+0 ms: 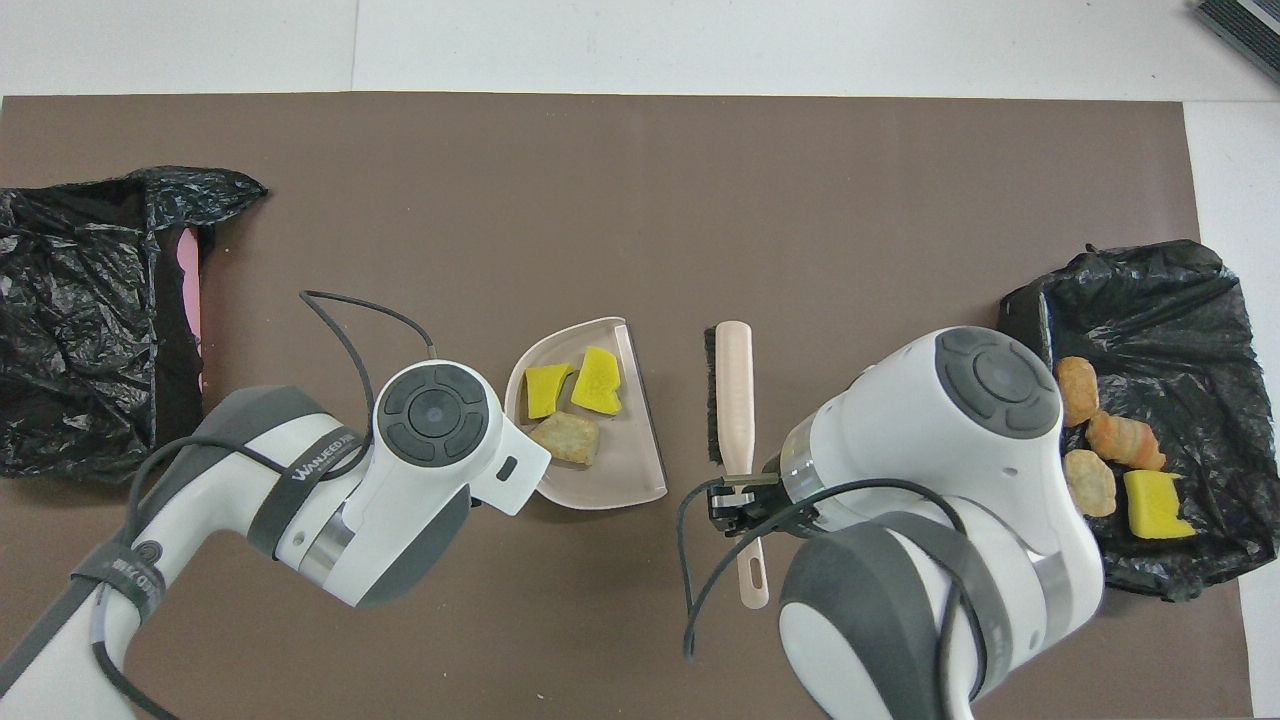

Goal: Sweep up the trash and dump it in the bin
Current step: 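Carry the loaded dustpan with the left gripper over the nearer black bag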

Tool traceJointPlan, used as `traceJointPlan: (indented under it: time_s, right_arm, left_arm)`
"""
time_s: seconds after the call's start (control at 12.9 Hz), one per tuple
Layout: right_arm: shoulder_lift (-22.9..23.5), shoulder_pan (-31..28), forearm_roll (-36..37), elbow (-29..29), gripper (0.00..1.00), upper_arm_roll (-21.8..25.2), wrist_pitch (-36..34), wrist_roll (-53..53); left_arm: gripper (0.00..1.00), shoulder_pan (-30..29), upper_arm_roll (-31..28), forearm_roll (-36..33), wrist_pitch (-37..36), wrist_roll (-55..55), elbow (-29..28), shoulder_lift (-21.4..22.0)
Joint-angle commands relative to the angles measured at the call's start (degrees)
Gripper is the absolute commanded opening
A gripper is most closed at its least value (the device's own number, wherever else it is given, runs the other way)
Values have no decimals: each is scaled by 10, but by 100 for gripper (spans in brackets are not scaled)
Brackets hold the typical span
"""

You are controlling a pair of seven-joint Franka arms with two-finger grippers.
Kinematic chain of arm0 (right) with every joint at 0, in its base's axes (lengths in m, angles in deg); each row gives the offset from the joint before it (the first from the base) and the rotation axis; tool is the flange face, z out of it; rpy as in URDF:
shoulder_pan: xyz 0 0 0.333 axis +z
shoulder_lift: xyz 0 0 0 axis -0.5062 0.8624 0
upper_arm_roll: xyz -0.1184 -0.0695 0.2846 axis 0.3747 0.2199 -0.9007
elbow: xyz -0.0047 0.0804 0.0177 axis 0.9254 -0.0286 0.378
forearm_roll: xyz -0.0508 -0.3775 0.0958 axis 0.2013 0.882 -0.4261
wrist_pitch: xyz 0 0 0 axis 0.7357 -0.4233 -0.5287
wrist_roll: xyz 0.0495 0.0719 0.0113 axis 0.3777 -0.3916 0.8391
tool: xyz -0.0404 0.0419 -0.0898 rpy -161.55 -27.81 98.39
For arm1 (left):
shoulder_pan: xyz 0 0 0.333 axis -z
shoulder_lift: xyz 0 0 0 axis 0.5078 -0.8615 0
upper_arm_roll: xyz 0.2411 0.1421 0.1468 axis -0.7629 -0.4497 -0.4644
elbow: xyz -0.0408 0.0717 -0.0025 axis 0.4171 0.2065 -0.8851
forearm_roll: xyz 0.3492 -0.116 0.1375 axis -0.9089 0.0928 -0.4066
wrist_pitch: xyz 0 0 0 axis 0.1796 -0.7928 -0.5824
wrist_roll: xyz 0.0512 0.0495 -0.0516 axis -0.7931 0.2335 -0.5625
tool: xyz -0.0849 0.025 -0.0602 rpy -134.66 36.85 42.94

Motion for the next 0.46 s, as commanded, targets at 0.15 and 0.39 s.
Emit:
traceJointPlan:
  time_s: [0.15, 0.39]
  right_arm:
    - [-55, 85, 23, -77, 0, -6, 22, -140]
    - [-50, 163, 33, -120, 0, -7, 81, -183]
  left_arm:
    - [0, -2, -76, 2, -17, 130, -3, 69]
    - [0, -1, -143, 26, -19, 218, -2, 105]
